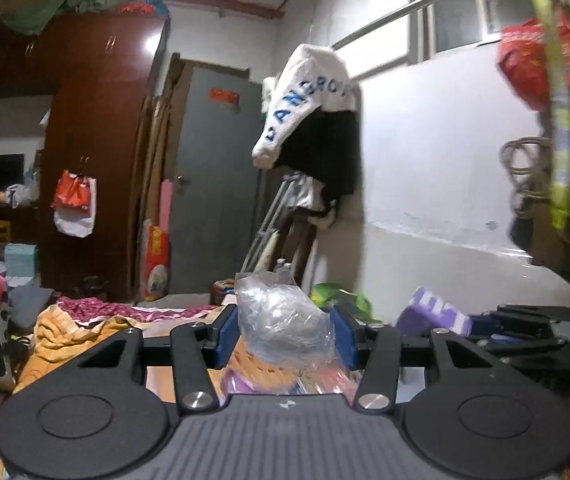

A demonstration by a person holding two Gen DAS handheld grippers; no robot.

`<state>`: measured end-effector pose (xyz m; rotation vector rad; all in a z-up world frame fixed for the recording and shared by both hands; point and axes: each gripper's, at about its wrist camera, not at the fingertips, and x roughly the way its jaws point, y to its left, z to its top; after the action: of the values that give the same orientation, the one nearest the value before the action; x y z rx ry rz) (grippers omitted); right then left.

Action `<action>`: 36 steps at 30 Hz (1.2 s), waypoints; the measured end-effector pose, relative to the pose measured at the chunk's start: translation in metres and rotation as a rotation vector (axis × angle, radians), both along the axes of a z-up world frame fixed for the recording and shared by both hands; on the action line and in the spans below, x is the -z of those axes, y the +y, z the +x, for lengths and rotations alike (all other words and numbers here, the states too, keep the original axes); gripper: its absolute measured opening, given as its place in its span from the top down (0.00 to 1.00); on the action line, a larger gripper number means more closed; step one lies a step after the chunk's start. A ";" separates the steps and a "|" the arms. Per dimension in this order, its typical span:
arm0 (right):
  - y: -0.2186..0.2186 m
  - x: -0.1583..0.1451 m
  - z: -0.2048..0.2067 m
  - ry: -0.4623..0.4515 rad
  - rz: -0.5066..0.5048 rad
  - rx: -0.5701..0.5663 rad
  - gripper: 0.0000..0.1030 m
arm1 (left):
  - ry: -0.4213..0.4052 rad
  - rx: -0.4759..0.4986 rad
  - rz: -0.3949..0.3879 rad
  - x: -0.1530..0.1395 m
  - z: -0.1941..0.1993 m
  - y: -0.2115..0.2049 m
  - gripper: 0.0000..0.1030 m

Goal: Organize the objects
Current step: 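Carry both items over the white basket and open both tools, then grasp the white cylinder bag with right tool while left tool grasps the pink tissue pack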

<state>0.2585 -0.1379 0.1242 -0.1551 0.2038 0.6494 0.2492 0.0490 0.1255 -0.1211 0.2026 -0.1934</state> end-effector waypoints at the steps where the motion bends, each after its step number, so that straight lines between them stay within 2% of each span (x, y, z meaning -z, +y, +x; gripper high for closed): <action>1: 0.006 -0.002 0.014 0.014 -0.017 0.011 0.57 | 0.022 -0.014 0.004 -0.001 0.013 -0.002 0.48; 4: 0.016 0.001 0.039 0.041 -0.033 0.018 0.54 | 0.110 0.005 -0.042 0.010 0.047 0.000 0.46; 5: 0.016 0.002 0.044 0.057 -0.034 0.011 0.43 | 0.148 0.011 -0.066 0.015 0.058 0.001 0.42; 6: 0.015 0.003 0.047 0.072 -0.030 0.004 0.36 | 0.172 0.014 -0.072 0.018 0.064 0.001 0.27; 7: 0.014 0.004 0.046 0.076 -0.019 0.009 0.28 | 0.193 0.014 -0.067 0.022 0.068 0.000 0.20; 9: 0.007 0.005 0.036 0.059 -0.002 0.021 0.16 | 0.185 0.005 -0.044 0.026 0.058 -0.001 0.20; 10: 0.001 0.007 0.027 0.050 0.007 0.021 0.05 | 0.157 0.017 -0.026 0.025 0.045 -0.002 0.20; 11: -0.006 0.008 0.015 0.041 0.024 0.019 0.00 | 0.128 0.034 -0.014 0.025 0.027 -0.001 0.20; 14: -0.029 0.027 -0.018 0.082 0.086 -0.042 0.00 | 0.079 0.059 0.023 0.041 -0.033 0.000 0.08; 17: -0.041 0.061 -0.035 0.192 0.124 -0.064 0.00 | 0.143 0.075 0.116 0.082 -0.075 -0.012 0.07; 20: -0.039 0.092 -0.035 0.288 0.116 -0.059 0.00 | 0.239 0.086 0.131 0.119 -0.089 -0.023 0.07; 23: -0.026 0.104 -0.025 0.334 0.089 -0.043 0.00 | 0.305 0.064 0.164 0.141 -0.085 -0.030 0.08; 26: -0.005 0.106 -0.020 0.358 0.041 -0.087 0.00 | 0.342 0.086 0.180 0.150 -0.080 -0.033 0.14; 28: 0.007 0.105 -0.017 0.337 0.010 -0.104 0.00 | 0.352 0.054 0.204 0.152 -0.079 -0.033 0.37; 33: 0.026 0.117 -0.018 0.344 -0.059 -0.131 0.00 | 0.327 0.067 0.137 0.152 -0.094 -0.010 0.38; 36: 0.032 0.123 -0.014 0.343 -0.099 -0.122 0.00 | 0.325 0.054 0.128 0.154 -0.097 -0.004 0.38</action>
<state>0.2442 -0.1059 0.0016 -0.1513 0.5609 0.7863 0.1519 0.0451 -0.0280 -0.0193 0.5408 -0.2130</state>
